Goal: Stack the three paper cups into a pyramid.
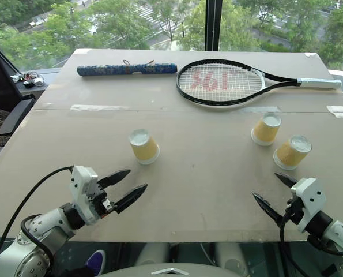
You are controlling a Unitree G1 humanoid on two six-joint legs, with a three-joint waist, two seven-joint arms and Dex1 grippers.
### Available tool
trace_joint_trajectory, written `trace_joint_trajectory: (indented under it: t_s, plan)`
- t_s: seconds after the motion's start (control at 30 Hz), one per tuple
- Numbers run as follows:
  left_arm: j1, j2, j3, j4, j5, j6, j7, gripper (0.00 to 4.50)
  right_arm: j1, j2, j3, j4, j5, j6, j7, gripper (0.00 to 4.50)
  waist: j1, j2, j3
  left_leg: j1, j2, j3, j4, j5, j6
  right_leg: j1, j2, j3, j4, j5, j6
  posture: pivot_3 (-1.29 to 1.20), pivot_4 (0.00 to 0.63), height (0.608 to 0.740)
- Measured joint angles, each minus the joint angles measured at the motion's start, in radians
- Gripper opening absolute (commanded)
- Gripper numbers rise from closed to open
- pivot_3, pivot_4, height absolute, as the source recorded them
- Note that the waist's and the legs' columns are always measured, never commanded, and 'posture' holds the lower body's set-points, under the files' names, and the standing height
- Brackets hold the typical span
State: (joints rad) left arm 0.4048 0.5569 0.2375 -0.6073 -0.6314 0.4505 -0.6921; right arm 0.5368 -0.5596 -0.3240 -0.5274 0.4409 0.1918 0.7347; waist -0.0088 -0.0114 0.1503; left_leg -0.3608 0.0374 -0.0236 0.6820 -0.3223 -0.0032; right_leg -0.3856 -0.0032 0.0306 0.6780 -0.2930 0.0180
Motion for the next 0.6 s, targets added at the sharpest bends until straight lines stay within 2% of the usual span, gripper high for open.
trace_joint_trajectory:
  t_s: [0.1, 0.17, 0.27, 0.4, 0.6]
  plan:
    - [-0.034, -0.011, -0.013, 0.028, 0.018, -0.012, 0.005, 4.5, -0.024, 0.0, 0.001, 0.009, -0.003, -0.005, 0.0, 4.47, 0.0, 0.0, 0.0, 0.0, 0.0, 0.0, 0.0, 0.0, 0.0, 0.0, 0.0, 0.0, 0.0, 0.0, 0.0, 0.0, 0.15, 0.74]
    - [-0.122, -0.06, -0.035, 0.095, 0.054, -0.031, 0.042, 4.5, -0.089, 0.001, 0.009, 0.028, -0.007, -0.015, 0.002, 4.47, 0.0, 0.001, 0.0, 0.001, -0.001, 0.0, 0.001, 0.0, 0.0, 0.001, 0.003, 0.0, 0.001, 0.0, 0.0, 0.0, 0.15, 0.74]
    - [-0.154, -0.12, -0.061, 0.107, 0.083, -0.044, 0.104, 4.5, -0.132, -0.003, 0.029, 0.038, -0.006, -0.046, 0.037, 4.47, -0.001, -0.001, -0.001, 0.001, -0.001, 0.0, 0.001, 0.0, 0.0, 0.001, 0.002, 0.0, 0.0, 0.0, 0.0, 0.0, 0.15, 0.74]
    - [-0.13, -0.115, -0.049, 0.1, 0.081, -0.041, 0.124, 4.5, -0.181, -0.019, 0.1, 0.041, 0.031, -0.032, 0.102, 4.47, -0.006, 0.0, 0.0, 0.0, 0.0, -0.002, 0.0, 0.0, 0.0, 0.0, 0.0, 0.001, 0.0, 0.0, 0.0, 0.0, 0.15, 0.74]
    - [-0.156, -0.048, 0.002, 0.116, 0.098, -0.051, 0.11, 4.5, -0.236, -0.055, 0.193, -0.013, 0.094, -0.021, 0.199, 4.47, 0.008, 0.0, 0.0, 0.001, -0.001, -0.007, 0.0, 0.0, 0.0, 0.002, 0.0, -0.004, 0.0, 0.0, 0.0, 0.0, 0.15, 0.74]
